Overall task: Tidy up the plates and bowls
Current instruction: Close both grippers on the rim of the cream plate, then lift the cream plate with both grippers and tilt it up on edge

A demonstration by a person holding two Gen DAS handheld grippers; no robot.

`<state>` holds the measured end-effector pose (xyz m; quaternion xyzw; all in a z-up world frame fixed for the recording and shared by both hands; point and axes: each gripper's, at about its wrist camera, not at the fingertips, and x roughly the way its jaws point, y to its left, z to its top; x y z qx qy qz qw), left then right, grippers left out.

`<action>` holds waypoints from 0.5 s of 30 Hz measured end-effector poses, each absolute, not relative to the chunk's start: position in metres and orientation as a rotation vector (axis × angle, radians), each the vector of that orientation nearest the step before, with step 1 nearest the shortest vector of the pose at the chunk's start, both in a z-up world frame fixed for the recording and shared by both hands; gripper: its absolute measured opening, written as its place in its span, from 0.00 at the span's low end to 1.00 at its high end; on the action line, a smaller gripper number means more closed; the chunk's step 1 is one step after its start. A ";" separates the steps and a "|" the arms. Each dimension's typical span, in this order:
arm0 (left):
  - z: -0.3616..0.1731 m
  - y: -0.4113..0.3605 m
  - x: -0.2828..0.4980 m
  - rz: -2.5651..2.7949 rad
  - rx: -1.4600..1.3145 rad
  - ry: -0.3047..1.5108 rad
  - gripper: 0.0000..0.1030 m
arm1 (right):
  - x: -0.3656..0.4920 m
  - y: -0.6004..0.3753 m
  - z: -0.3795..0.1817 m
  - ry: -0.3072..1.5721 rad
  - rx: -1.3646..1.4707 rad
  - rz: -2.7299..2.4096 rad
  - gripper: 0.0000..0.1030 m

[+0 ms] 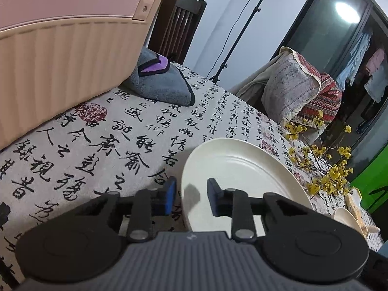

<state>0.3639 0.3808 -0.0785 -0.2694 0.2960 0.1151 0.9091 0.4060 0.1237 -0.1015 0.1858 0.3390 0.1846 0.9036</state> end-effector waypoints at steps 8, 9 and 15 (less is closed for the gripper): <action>-0.078 0.380 0.363 0.240 -0.547 0.613 0.24 | 0.409 0.124 -0.107 0.721 0.382 0.380 0.12; -0.078 0.380 0.363 0.240 -0.545 0.613 0.24 | 0.409 0.124 -0.107 0.720 0.380 0.380 0.12; -0.078 0.379 0.365 0.238 -0.533 0.616 0.22 | 0.406 0.131 -0.106 0.712 0.338 0.362 0.12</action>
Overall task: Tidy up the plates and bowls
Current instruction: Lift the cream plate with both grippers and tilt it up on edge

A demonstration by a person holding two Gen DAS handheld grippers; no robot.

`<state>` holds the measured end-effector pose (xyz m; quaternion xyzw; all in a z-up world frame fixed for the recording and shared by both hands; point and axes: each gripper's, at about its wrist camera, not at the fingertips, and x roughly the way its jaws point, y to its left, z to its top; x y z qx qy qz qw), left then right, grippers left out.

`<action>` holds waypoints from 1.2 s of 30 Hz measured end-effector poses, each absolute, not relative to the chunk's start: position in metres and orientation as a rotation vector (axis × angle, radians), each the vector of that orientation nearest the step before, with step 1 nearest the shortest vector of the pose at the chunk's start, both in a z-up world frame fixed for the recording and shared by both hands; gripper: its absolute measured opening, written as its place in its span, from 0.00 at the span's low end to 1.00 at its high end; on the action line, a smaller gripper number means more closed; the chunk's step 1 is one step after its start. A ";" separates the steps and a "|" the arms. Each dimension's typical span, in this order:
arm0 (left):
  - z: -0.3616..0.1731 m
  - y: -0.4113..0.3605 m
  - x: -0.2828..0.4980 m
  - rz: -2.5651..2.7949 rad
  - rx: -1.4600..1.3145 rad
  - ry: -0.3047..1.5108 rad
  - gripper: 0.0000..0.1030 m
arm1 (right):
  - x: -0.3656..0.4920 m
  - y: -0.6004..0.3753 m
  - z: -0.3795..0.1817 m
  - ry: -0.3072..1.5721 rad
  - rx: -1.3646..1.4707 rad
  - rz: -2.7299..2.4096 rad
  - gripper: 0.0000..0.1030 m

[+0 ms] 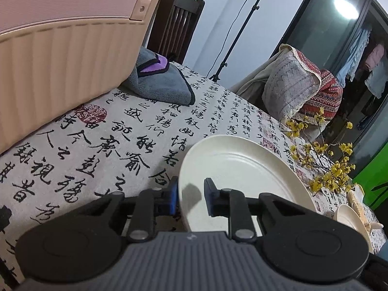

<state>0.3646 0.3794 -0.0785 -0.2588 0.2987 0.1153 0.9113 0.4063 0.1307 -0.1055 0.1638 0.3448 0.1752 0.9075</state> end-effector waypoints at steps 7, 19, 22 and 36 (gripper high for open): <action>-0.078 0.379 0.364 0.241 -0.521 0.617 0.22 | 0.417 0.147 -0.089 0.799 0.115 0.395 0.13; -0.077 0.371 0.365 0.279 -0.460 0.613 0.22 | 0.435 0.140 -0.084 0.868 0.042 0.549 0.16; -0.078 0.370 0.365 0.291 -0.451 0.609 0.22 | 0.442 0.137 -0.086 0.864 0.064 0.568 0.16; -0.068 0.348 0.366 0.410 -0.331 0.612 0.20 | 0.443 0.134 -0.089 0.803 0.068 0.630 0.15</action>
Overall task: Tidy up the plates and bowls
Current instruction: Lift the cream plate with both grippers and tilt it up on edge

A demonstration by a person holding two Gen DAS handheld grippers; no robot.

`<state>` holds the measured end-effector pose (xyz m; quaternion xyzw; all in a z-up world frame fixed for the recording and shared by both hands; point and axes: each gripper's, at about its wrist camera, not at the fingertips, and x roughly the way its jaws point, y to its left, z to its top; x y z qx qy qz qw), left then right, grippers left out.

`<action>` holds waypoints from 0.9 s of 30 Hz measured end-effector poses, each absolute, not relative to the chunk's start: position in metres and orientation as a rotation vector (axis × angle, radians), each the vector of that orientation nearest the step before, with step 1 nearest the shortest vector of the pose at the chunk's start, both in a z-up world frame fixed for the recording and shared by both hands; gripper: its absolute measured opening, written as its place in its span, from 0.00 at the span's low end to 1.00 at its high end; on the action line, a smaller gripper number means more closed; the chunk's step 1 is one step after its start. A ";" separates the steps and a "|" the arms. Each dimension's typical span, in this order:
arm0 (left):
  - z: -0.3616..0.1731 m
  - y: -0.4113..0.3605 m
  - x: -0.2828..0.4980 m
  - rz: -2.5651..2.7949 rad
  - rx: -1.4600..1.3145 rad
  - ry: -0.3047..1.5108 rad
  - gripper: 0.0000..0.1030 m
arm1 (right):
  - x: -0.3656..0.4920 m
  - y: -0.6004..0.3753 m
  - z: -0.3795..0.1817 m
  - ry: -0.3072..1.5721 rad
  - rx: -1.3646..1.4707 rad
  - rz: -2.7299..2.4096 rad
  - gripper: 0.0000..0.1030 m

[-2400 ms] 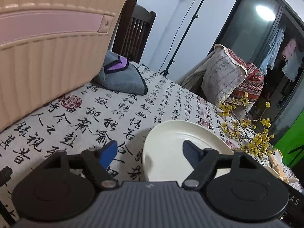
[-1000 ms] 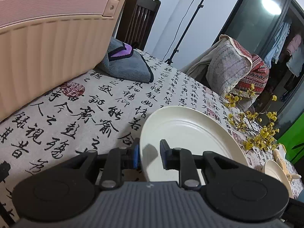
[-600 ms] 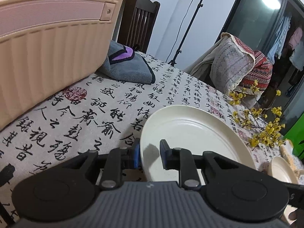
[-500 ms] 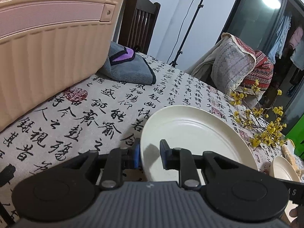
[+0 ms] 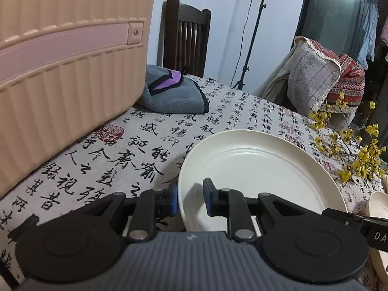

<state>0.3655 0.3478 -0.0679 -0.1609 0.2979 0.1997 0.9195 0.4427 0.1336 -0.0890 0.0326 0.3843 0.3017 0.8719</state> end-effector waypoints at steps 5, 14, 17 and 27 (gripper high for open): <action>-0.060 0.343 0.361 0.425 -0.340 0.603 0.20 | 0.438 0.132 -0.081 0.789 0.049 0.632 0.14; -0.050 0.333 0.351 0.418 -0.343 0.587 0.20 | 0.427 0.122 -0.064 0.769 0.045 0.624 0.14; -0.046 0.331 0.345 0.419 -0.348 0.578 0.20 | 0.423 0.120 -0.058 0.763 0.045 0.620 0.14; -0.033 0.327 0.327 0.416 -0.352 0.551 0.20 | 0.404 0.116 -0.044 0.742 0.033 0.620 0.14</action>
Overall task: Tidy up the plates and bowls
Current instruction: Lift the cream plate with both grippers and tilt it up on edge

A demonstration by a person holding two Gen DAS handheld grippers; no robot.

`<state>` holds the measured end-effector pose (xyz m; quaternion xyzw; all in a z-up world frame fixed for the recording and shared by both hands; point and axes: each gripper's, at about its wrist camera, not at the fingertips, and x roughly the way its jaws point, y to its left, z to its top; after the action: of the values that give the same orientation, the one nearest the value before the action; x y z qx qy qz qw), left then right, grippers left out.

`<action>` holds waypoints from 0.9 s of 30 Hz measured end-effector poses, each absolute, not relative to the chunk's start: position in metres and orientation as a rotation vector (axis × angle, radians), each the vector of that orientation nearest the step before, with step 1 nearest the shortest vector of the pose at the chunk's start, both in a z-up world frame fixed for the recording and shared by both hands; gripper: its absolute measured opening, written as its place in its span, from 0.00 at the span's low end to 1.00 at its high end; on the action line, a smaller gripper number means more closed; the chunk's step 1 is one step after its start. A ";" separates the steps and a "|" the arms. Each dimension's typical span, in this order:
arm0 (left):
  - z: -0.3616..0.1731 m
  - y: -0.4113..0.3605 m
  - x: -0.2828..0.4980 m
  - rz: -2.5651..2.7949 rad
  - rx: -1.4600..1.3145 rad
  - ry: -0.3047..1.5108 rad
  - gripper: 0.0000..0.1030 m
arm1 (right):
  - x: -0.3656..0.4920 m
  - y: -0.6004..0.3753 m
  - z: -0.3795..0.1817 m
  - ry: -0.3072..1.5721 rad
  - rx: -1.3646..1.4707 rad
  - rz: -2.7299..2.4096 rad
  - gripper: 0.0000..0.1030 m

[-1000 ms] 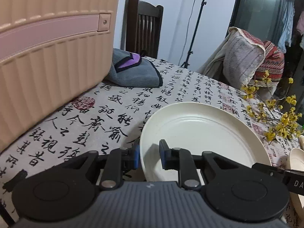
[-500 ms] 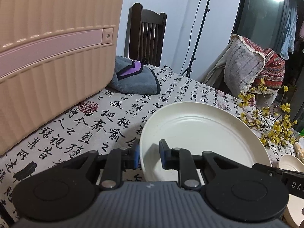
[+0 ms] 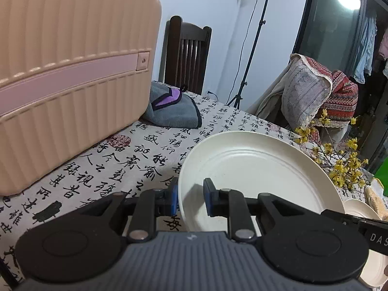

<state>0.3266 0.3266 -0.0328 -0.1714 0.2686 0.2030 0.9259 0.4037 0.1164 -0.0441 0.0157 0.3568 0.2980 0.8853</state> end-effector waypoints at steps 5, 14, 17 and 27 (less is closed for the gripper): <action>-0.027 0.323 0.317 0.414 -0.346 0.543 0.20 | 0.393 0.115 -0.040 0.735 0.023 0.617 0.14; -0.020 0.320 0.299 0.409 -0.344 0.527 0.20 | 0.374 0.112 -0.032 0.723 0.020 0.617 0.14; -0.018 0.320 0.294 0.406 -0.352 0.521 0.20 | 0.369 0.111 -0.030 0.719 0.021 0.616 0.14; -0.015 0.315 0.282 0.400 -0.358 0.512 0.20 | 0.355 0.106 -0.025 0.712 0.020 0.612 0.14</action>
<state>0.2820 0.3150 -0.0155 -0.1749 0.2504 0.1955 0.9319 0.3548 0.1056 -0.0255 0.0097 0.3429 0.2948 0.8918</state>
